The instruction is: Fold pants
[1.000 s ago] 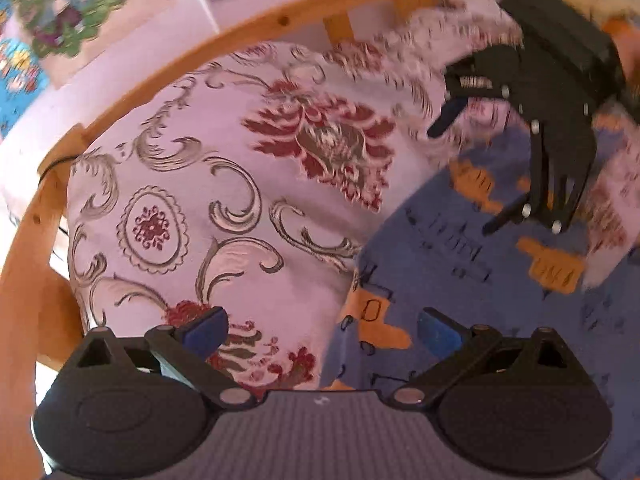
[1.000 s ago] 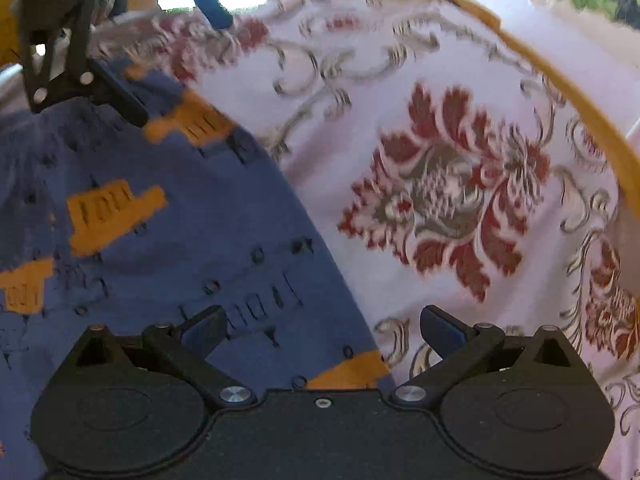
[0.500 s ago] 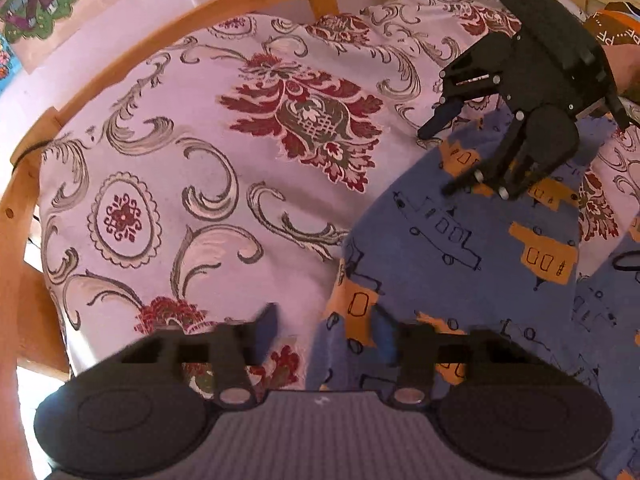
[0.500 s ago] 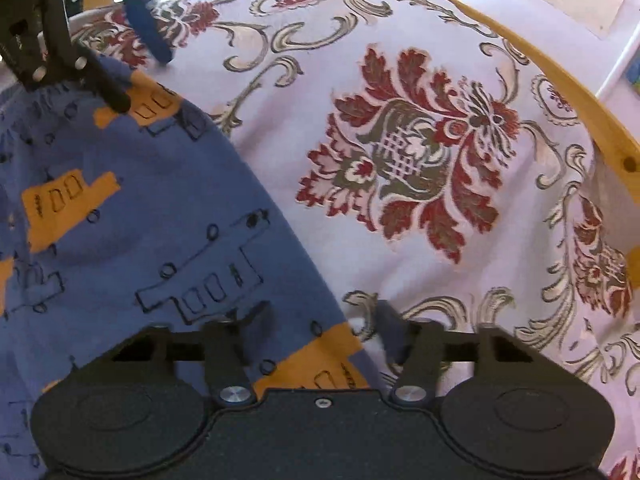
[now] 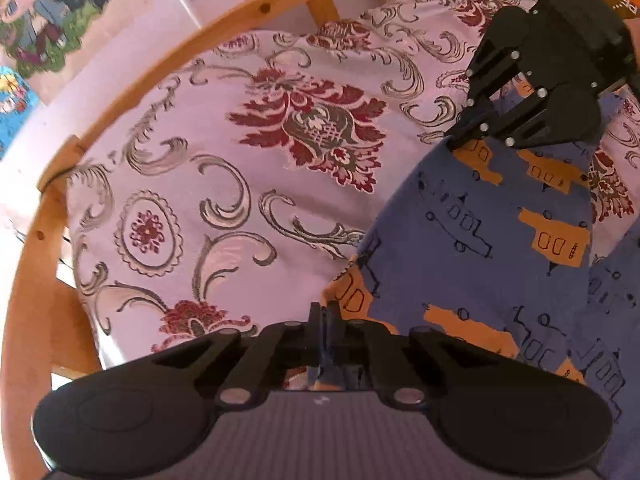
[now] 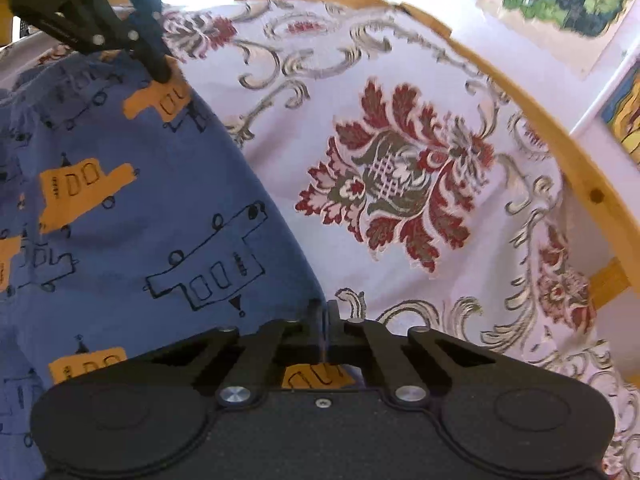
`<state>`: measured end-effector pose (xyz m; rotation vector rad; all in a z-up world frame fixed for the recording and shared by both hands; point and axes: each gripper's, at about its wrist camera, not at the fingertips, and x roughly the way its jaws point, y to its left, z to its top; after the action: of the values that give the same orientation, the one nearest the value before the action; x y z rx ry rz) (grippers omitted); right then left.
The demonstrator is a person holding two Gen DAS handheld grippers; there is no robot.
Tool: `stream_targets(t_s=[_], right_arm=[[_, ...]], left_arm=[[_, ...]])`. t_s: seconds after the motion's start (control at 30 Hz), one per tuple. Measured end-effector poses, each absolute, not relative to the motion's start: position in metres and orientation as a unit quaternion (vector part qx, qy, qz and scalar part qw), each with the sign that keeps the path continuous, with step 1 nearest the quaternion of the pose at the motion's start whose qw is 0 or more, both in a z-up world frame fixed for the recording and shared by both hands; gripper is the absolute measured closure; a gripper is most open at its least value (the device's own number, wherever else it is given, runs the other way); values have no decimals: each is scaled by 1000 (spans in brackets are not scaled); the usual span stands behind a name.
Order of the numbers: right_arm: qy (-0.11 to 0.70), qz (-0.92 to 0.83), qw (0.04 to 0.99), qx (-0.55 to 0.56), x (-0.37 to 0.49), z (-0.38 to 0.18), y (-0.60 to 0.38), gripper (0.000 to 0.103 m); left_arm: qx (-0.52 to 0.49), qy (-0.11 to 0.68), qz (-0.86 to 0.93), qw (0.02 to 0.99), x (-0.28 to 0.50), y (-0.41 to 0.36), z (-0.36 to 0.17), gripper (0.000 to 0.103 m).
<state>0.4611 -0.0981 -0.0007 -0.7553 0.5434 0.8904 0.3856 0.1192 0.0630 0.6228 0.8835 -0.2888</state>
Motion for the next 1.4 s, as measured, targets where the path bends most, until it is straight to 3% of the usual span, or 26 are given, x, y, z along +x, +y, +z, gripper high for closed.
stream_targets(t_s=[0.4, 0.7, 1.13, 1.33, 1.4], right_arm=[[185, 383, 836, -348, 392, 32, -124, 103], [159, 372, 840, -361, 292, 38, -144, 103], [214, 363, 835, -354, 176, 6, -157, 103], [238, 351, 838, -342, 159, -18, -148, 103], [234, 343, 842, -345, 157, -20, -146, 88]], left_arm=[[325, 337, -127, 874, 340, 109, 75, 102], [357, 285, -160, 875, 278, 102, 76, 102], [397, 299, -217, 840, 168, 77, 42, 102], [418, 315, -208, 826, 153, 66, 19, 102], [422, 314, -208, 825, 151, 65, 16, 102]])
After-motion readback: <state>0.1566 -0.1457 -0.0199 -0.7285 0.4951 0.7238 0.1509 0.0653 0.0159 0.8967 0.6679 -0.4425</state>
